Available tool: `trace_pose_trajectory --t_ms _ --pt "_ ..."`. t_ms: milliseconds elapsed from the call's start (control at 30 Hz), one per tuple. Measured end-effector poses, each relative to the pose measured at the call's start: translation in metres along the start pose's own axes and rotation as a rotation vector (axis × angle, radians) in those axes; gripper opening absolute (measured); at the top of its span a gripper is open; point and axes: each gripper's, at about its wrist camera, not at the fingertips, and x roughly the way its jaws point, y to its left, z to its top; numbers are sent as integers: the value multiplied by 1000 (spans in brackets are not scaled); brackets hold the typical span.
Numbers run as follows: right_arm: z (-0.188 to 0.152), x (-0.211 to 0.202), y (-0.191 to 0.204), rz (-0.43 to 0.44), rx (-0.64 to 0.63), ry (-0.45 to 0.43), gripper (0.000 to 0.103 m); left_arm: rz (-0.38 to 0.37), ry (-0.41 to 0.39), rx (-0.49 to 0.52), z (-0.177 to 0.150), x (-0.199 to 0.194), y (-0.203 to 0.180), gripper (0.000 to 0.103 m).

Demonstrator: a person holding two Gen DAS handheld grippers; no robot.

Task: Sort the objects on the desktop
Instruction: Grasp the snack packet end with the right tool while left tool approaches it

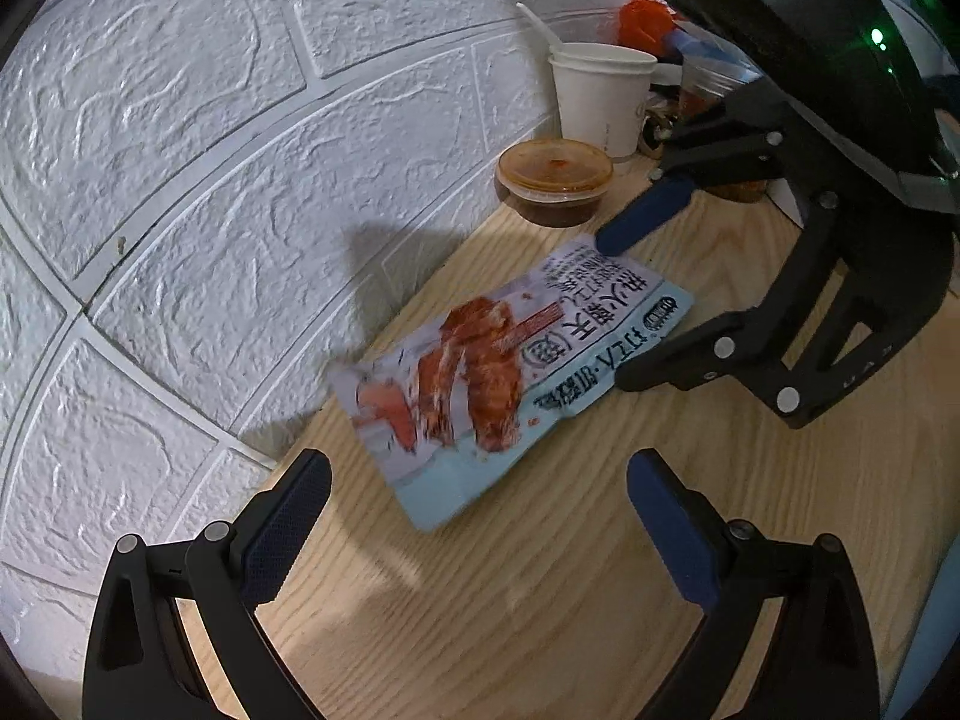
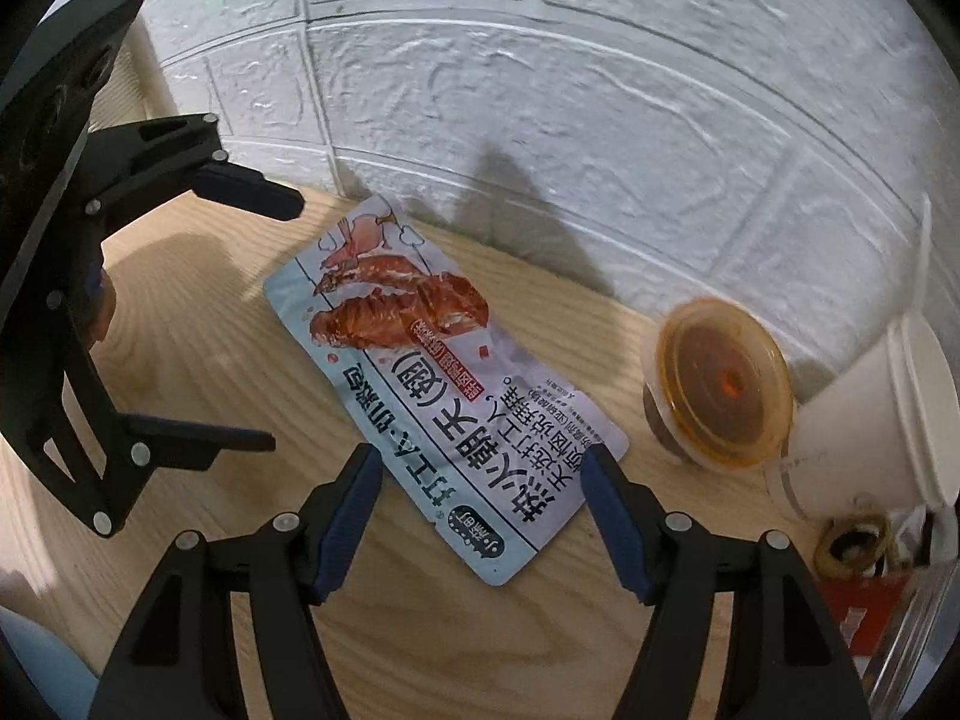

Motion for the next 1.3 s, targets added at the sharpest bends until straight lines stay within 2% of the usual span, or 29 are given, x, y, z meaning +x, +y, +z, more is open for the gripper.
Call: trace_pose_trajectory --t_ms 167,267,400,467,567,767,867,900,1167,1300 --pt "9 -6 8 35 -58 -34 70 1 10 3 -5 1 6 100" --pt "12 -1 15 48 -128 -22 80 4 16 23 -8 6 9 100" --pt "21 9 21 43 -210 -6 80 -15 2 31 -7 6 13 100" --pt "25 14 20 44 -210 1 80 -25 -6 49 -6 6 12 100" --pt "27 20 15 55 -200 7 87 -24 -10 85 -5 9 12 100" --pt "23 23 2 134 -157 31 87 -50 4 110 -3 11 19 100" --pt "17 19 6 144 -178 23 73 -54 11 134 -6 6 18 100" --pt "15 17 8 150 -188 16 64 -57 14 143 -8 4 18 100" --pt "5 11 19 136 -257 -8 51 -33 14 219 -24 -21 5 100" --pt "0 2 38 142 -276 -20 35 -14 3 228 -28 -34 6 100"
